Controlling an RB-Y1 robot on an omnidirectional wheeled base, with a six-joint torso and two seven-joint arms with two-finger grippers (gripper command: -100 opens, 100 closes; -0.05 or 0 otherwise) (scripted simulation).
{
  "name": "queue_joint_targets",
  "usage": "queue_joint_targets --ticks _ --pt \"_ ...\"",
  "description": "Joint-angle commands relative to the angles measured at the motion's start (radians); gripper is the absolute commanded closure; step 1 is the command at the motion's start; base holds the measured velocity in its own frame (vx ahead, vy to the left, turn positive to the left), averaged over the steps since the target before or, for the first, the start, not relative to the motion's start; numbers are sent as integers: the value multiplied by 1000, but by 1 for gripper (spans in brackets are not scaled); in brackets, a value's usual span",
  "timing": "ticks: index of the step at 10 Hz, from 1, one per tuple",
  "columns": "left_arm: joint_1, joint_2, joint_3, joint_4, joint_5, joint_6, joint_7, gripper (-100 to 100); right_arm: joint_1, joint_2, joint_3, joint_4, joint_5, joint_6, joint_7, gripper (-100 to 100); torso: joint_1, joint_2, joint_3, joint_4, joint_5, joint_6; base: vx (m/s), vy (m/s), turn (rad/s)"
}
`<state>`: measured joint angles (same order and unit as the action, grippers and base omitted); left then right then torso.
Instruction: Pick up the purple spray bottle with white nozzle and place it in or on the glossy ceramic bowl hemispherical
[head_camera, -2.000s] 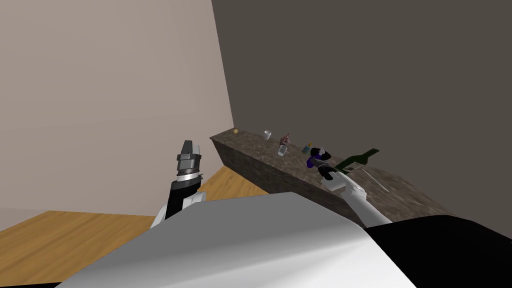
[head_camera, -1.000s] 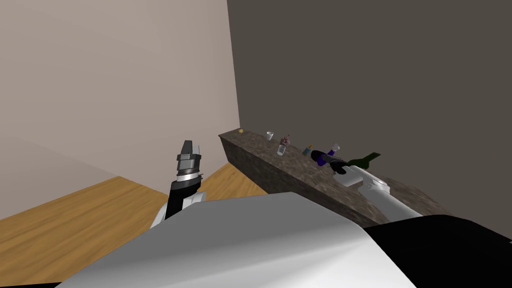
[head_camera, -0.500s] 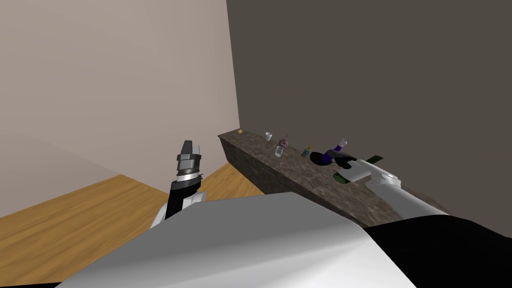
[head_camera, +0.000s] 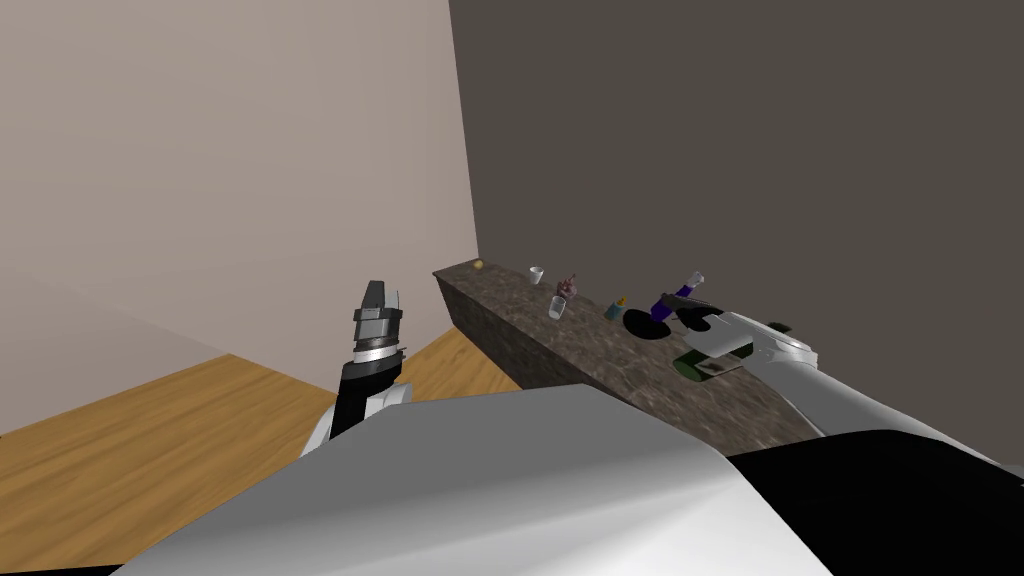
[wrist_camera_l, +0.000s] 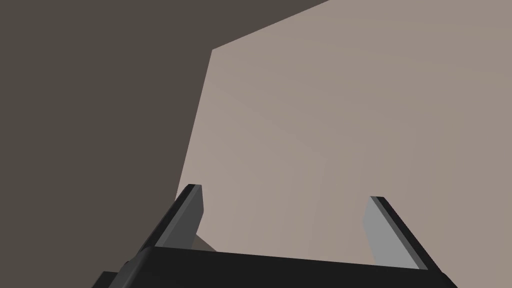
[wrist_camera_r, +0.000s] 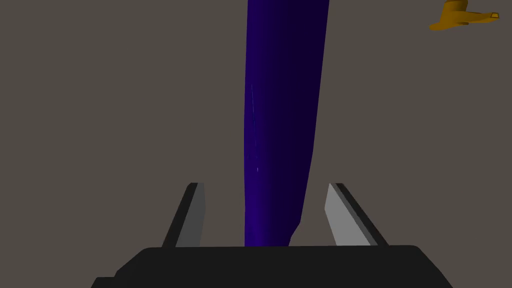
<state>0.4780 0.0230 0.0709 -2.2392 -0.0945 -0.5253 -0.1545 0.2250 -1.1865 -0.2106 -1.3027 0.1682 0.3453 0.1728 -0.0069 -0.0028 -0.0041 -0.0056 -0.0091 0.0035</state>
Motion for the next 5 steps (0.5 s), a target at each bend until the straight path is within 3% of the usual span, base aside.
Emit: queue_joint_targets --ticks 1,4,5 --pt "0 0 0 0 0 0 0 0 0 0 0 0 0 0 0 -100 0 0 0 0 0 0 6 -3 1" --pt "0 0 0 0 0 0 0 0 0 0 0 0 0 0 0 -100 1 2 1 1 0 0 0 0 0" --pt "0 0 0 0 0 0 0 0 0 0 0 0 0 0 0 0 1 3 2 1 0 0 0 0 0"
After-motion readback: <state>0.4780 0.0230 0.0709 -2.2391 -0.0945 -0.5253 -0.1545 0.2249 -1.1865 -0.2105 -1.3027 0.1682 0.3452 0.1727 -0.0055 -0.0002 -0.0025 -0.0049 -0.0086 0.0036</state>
